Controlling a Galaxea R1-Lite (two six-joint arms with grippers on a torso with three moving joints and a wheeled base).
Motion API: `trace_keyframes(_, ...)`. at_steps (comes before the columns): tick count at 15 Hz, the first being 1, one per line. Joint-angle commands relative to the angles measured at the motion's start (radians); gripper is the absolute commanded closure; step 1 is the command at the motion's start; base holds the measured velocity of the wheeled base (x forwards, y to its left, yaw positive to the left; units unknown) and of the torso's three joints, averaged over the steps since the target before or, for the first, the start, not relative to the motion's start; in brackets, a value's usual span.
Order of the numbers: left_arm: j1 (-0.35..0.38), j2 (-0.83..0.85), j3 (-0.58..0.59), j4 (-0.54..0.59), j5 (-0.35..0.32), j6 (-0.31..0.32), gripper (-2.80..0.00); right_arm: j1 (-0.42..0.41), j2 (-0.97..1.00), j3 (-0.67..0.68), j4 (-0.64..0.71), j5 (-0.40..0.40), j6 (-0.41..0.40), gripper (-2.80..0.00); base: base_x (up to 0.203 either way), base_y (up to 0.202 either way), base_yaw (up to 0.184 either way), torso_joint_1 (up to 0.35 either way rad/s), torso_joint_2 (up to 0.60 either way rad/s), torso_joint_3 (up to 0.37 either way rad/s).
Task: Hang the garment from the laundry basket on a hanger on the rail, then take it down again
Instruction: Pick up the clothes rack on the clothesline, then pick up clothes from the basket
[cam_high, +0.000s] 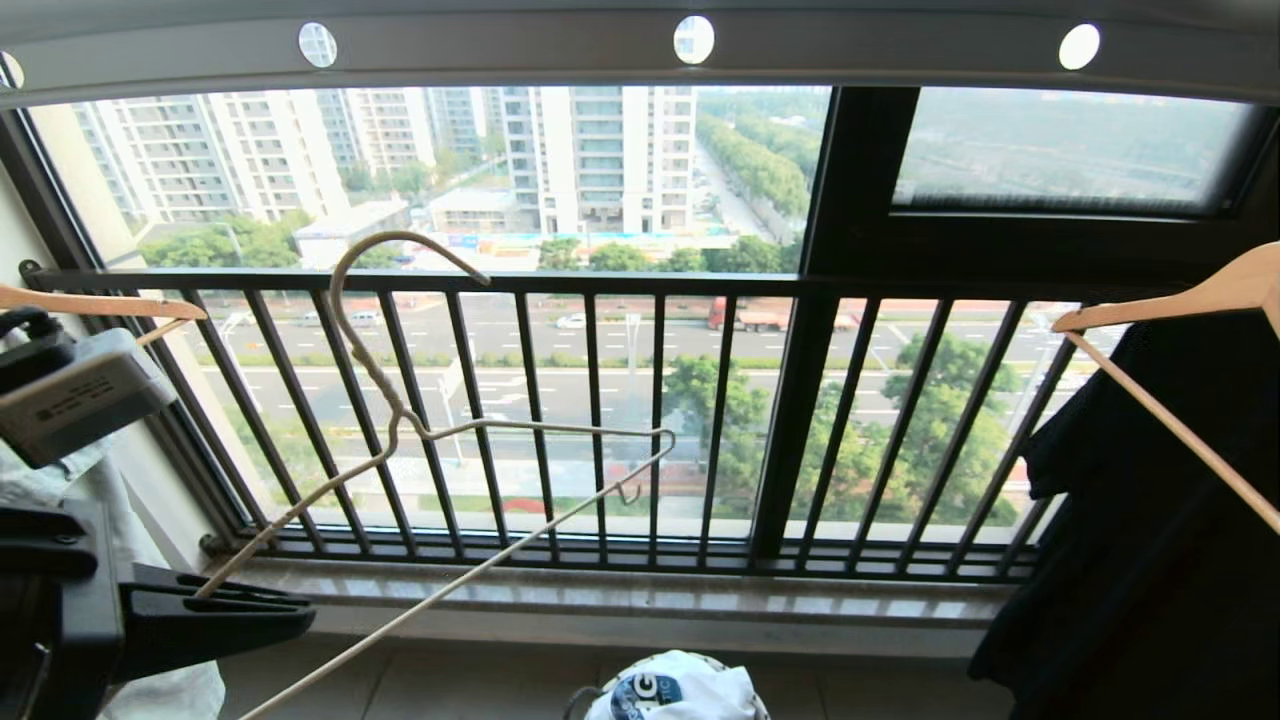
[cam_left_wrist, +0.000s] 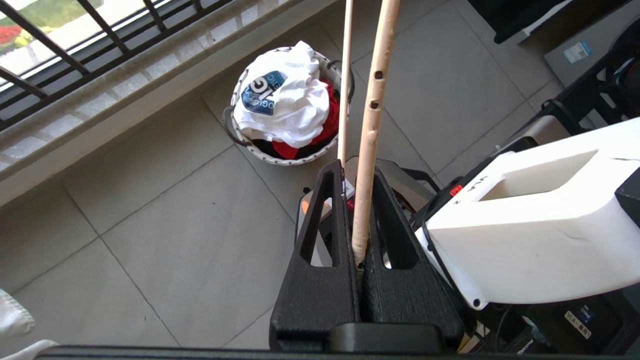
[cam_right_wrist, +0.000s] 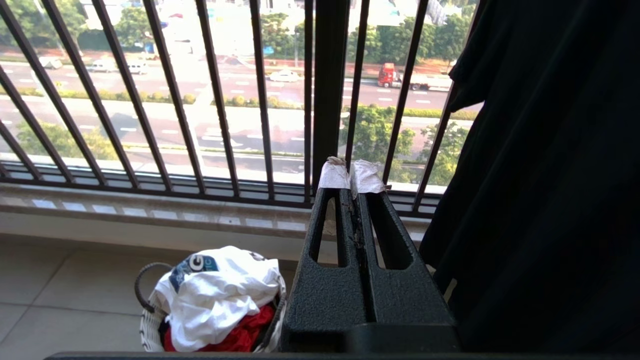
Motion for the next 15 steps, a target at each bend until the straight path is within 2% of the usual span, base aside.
trace_keyframes(1,-0.007,0.017,0.038,-0.082,-0.002,0.000,0.00,0.000,0.001,0.000,0.001,0.000,0.000,0.00,0.000,0.000,0.000,0.000,0.00,0.000)
trace_keyframes(3,-0.011,0.018,0.062,-0.143,-0.002,0.003,0.00,0.002,0.001,0.000,0.000,0.000,0.000,0.00,0.000,0.000,0.000,0.000,0.00,0.000)
trace_keyframes(15,-0.017,0.054,0.080,-0.168,0.000,0.044,0.00,0.000,0.001,0.000,0.001,0.000,0.000,0.00,0.000,0.000,0.000,0.000,0.00,0.000)
